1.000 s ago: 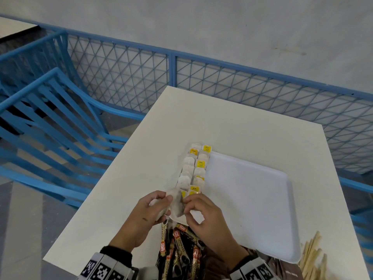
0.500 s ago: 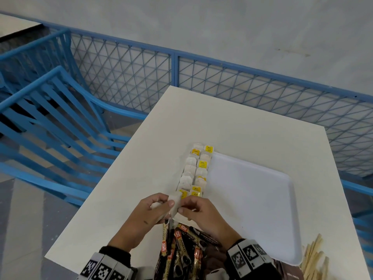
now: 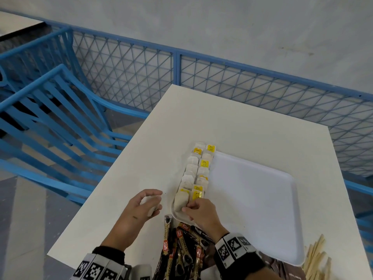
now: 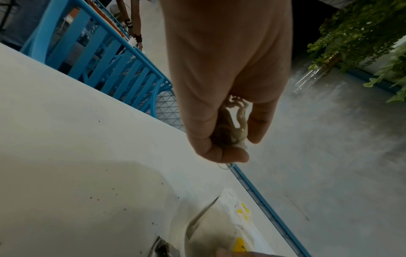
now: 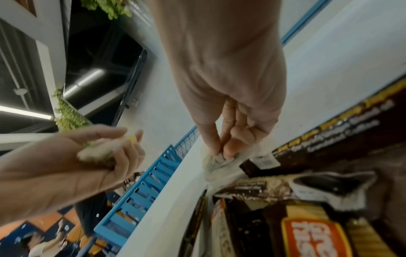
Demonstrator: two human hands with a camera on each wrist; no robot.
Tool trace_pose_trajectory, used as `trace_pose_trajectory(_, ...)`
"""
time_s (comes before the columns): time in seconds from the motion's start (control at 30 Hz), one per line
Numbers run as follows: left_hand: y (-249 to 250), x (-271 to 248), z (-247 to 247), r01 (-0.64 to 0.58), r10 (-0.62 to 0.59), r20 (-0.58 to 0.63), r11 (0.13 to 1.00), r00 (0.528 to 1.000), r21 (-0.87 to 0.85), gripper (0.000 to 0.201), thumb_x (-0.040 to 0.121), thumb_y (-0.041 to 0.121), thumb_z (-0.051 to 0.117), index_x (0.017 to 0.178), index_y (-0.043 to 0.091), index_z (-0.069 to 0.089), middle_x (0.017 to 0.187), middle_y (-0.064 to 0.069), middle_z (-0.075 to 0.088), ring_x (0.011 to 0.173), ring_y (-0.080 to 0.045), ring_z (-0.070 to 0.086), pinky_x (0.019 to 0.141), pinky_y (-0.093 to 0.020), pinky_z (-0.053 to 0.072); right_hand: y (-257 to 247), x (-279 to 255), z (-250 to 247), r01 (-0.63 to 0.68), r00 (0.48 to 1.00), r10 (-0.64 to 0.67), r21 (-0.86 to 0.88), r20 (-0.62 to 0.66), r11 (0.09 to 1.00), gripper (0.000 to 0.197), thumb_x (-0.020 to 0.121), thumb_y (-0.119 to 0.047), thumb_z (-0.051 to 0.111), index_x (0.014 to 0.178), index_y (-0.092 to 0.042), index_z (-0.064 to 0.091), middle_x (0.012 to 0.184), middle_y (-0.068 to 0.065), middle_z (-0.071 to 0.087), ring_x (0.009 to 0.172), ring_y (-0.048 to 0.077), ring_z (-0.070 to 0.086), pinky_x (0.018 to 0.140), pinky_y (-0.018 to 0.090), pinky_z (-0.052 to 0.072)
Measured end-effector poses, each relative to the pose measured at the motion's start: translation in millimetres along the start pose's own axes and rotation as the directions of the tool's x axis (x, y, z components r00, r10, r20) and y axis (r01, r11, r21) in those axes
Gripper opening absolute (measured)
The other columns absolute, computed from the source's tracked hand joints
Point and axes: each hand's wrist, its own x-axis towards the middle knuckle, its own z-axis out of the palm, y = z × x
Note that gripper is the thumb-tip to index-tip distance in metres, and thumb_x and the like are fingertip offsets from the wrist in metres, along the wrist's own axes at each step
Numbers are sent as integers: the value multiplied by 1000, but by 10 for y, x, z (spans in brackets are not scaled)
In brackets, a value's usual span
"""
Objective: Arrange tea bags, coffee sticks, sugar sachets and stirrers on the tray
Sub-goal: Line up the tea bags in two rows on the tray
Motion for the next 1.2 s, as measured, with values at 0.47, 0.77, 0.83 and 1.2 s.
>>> trace_pose_trajectory(0.47, 27, -10, 121, 54, -44, 73, 987, 996, -153, 31, 99, 20, 39, 111, 2, 62, 105, -6, 55, 84, -25, 69, 82, -30, 56, -186, -151, 32, 141, 985, -142, -14, -98, 990, 16, 83, -26, 66, 85, -13, 57, 74, -4, 57, 65, 6, 50, 60, 14, 40)
trace_pose_trajectory(0.77, 78, -29, 226, 95, -70, 138, 978, 988, -184, 37, 93, 25, 41, 120, 9, 60, 112, -22, 58, 95, -27, 63, 90, -38, 54, -455, -366, -106, 363, 929, -368, 95, 43, 927, 14, 84, -28, 67, 95, -21, 63, 82, -6, 59, 62, -1, 50, 60, 10, 42)
trace_pose_trajectory(0.83, 76, -29, 239, 120, -90, 155, 973, 984, -198, 38, 92, 25, 42, 122, 11, 60, 119, -23, 58, 104, -32, 62, 91, -39, 53, -419, -356, -142, 342, 936, -349, 118, 39, 932, 6, 84, -22, 68, 89, -21, 64, 78, -12, 57, 62, -3, 50, 60, 9, 42)
trace_pose_trajectory(1.2, 57, -16, 187, 106, -94, 101, 988, 990, -113, 34, 99, 20, 37, 111, 1, 62, 104, -15, 67, 94, -28, 67, 81, -34, 57, -267, -353, -447, 124, 973, -205, 506, 107, 854, 8, 97, -4, 44, 94, -13, 45, 81, 13, 60, 62, 23, 61, 53, 24, 50)
